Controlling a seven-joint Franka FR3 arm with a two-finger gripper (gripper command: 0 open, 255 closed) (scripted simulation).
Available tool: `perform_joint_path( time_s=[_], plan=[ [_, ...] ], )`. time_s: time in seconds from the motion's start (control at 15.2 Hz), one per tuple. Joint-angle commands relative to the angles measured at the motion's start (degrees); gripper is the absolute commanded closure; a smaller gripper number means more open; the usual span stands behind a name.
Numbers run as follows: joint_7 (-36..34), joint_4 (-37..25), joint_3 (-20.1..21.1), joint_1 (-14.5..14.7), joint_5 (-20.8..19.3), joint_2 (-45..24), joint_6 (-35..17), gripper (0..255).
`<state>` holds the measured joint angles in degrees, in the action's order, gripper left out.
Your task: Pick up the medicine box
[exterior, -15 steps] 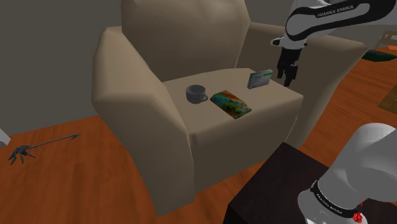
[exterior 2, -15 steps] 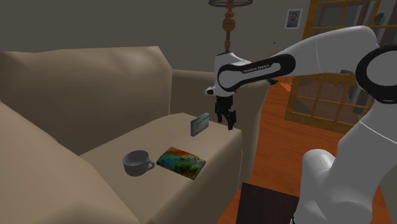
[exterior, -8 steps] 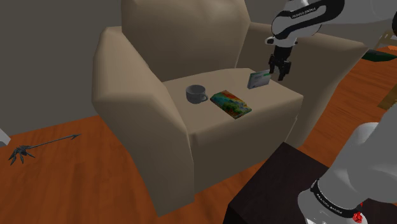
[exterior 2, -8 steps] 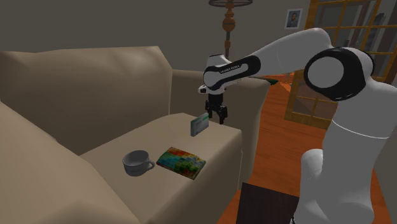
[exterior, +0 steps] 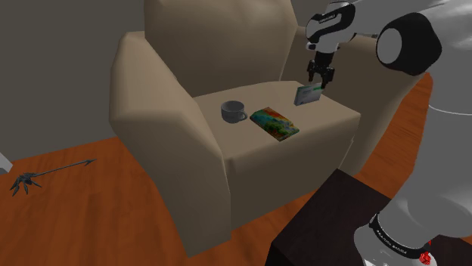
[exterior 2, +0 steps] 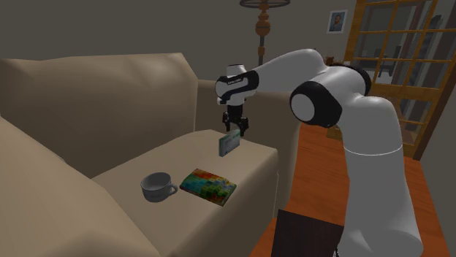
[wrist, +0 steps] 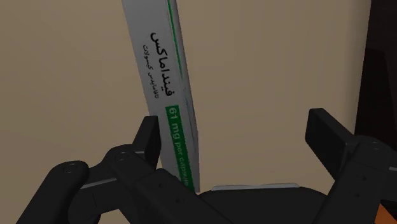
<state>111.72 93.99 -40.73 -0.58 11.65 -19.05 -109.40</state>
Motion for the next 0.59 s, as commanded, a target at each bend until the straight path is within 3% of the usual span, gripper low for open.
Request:
perform_joint_path(
  time_s=[0.0,0.13,0.53],
  plan=[
    [4.4,-6.2,1.6,-2.8,3.4,-5.1,1.5,0],
    [6.5,-10.2,2.8,-4.8,4.9,-8.1,2.6,0],
    [7.1,-6.8,3.3,-4.6,5.6,-8.9,-1.5,0]
  ],
)
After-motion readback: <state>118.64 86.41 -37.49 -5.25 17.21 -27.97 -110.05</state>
